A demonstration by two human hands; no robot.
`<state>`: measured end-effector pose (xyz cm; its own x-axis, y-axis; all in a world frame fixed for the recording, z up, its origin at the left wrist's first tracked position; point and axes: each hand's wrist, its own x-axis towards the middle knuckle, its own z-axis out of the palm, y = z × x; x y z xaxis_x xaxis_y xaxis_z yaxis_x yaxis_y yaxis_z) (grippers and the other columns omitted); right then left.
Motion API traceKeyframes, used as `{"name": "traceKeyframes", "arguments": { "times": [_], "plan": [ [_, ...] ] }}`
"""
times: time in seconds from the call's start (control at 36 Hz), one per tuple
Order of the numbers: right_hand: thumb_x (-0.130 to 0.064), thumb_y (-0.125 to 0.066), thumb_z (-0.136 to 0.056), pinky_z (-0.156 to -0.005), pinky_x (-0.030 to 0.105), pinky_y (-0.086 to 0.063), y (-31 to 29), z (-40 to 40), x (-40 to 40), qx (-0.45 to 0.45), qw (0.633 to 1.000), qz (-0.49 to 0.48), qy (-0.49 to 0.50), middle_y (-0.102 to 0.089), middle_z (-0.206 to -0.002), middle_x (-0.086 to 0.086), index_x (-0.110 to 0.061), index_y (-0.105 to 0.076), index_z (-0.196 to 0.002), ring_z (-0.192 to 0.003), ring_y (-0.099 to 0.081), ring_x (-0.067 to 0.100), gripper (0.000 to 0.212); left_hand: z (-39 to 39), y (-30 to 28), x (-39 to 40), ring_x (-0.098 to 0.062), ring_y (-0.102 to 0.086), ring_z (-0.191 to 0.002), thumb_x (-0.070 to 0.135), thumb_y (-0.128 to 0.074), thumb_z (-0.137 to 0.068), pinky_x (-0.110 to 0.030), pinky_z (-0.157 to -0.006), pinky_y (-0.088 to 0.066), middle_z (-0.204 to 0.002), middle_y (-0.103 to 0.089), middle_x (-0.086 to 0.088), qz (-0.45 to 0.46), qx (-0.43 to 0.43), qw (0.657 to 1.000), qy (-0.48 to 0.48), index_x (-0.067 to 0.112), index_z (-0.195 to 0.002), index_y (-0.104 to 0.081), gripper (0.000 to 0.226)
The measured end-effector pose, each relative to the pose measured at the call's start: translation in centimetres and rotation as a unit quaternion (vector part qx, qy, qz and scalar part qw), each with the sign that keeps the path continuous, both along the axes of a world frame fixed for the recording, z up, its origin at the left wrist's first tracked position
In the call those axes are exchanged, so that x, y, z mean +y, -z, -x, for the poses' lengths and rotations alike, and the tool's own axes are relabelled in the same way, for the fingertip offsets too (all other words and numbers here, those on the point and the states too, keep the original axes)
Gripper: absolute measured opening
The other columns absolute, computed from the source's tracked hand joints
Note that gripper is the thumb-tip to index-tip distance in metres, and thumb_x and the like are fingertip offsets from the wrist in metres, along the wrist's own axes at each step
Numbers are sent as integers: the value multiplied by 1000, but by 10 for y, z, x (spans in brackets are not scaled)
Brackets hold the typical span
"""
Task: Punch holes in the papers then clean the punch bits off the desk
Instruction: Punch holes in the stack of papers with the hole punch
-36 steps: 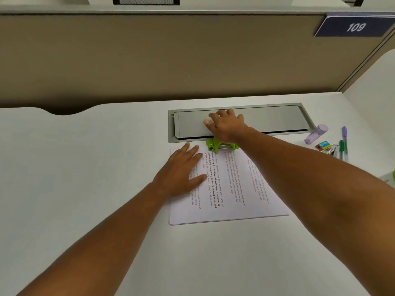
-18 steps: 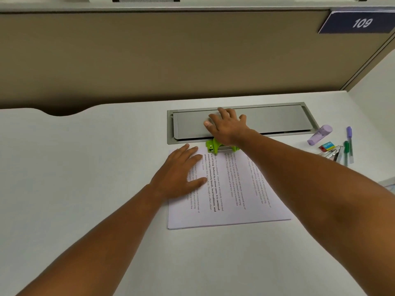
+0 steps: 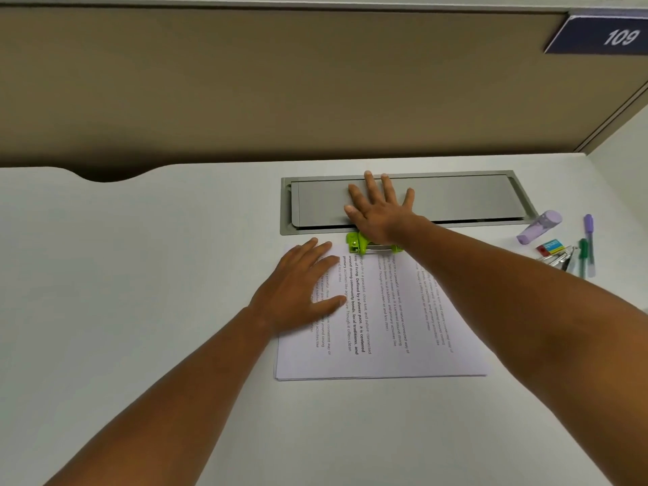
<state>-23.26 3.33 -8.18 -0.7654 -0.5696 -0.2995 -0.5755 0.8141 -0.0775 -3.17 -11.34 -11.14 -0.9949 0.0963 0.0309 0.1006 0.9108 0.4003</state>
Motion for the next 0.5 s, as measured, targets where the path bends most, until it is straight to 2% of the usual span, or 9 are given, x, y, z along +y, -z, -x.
{"name": "traceKeyframes", "arguments": {
  "times": [0.22, 0.36, 0.5],
  "plan": [
    [-67, -3, -94, -111, 67, 10, 5, 7, -2, -12, 1000, -10, 4, 29, -159, -3, -39, 16, -151, -146, 26, 28, 66, 4, 2, -1, -9, -1, -151, 74, -39, -87, -38, -124, -6, -163, -14, 10, 14, 1, 1000, -1, 31, -151, -29, 78],
    [-67, -3, -93, -111, 68, 9, 5, 4, -3, -17, 1000, -16, -1, 27, -159, -2, -39, 15, -151, -146, 25, 29, 67, 1, 4, 0, -9, -3, -151, 75, -39, -86, -41, -124, -9, -163, -14, 10, 3, -8, 1000, -6, 32, -152, -29, 79],
    [-70, -4, -92, -110, 69, 8, -9, 7, -7, -31, 999, -31, -4, 19, -162, -1, -38, 8, -153, -148, 17, 29, 69, 1, 2, 0, -8, -2, -151, 73, -40, -87, -39, -124, -8, -163, -15, 10, 2, -6, 1000, -9, 31, -152, -29, 78]
  ]
}}
